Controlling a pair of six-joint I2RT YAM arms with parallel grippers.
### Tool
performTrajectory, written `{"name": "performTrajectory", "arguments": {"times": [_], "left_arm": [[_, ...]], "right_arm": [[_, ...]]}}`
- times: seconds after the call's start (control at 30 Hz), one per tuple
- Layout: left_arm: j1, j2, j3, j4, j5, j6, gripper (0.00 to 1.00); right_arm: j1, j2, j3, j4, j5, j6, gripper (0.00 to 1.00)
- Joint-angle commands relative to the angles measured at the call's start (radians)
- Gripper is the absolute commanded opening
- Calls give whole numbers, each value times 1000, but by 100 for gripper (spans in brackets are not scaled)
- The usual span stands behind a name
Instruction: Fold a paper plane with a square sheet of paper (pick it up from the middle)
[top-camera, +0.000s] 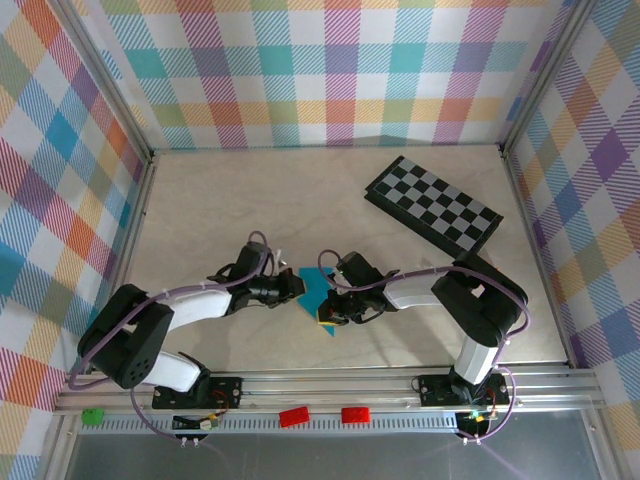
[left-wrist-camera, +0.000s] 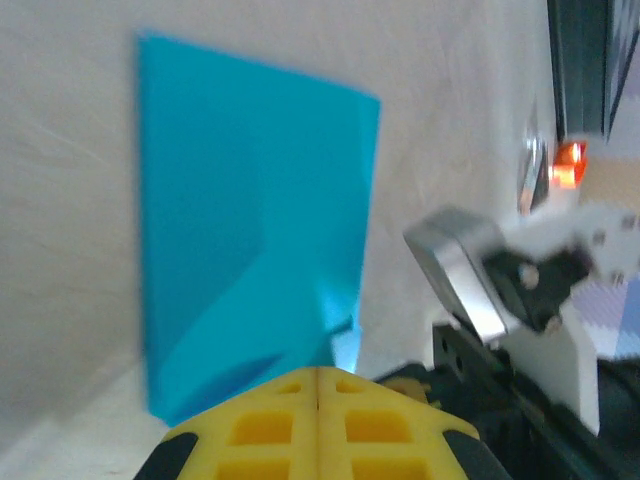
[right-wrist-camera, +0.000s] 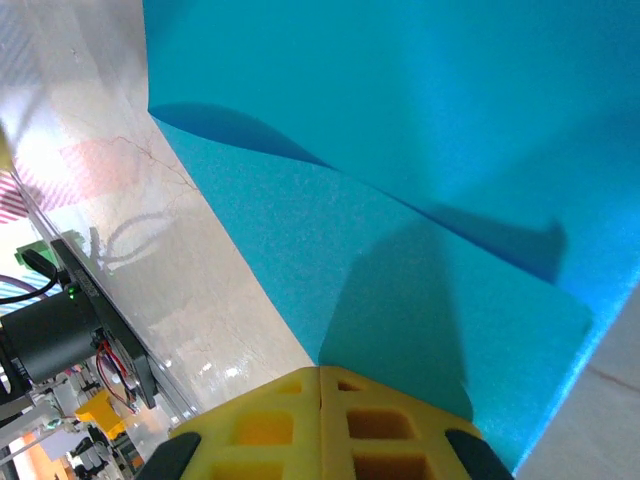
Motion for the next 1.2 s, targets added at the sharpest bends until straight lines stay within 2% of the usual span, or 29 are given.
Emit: {"name": "performTrajectory", "arguments": {"times": [0.0, 0.07, 0.2, 0.43, 0.73, 0.87, 1.17], "left_arm": [[-38, 59, -7, 71, -7, -23, 3], [-38, 99, -18, 103, -4, -23, 4], [-37, 150, -20, 38, -61, 12, 3], [-37, 139, -54, 2, -89, 15, 1], [-36, 140, -48, 1, -82, 9, 0], [-35, 144, -50, 2, -97, -19, 0], [-20, 144, -38, -30, -114, -17, 0]], "right_arm": [[-4, 47, -25, -119, 29, -10, 3], [-4, 42, -25, -118, 24, -4, 3], [-4, 10, -11, -124, 8, -8, 5], [8, -55, 39, -95, 11, 27, 6], [39, 77, 103, -75, 37, 24, 12], [39, 26, 20, -76, 53, 14, 13], [39, -166, -203, -69, -6, -24, 12]]}}
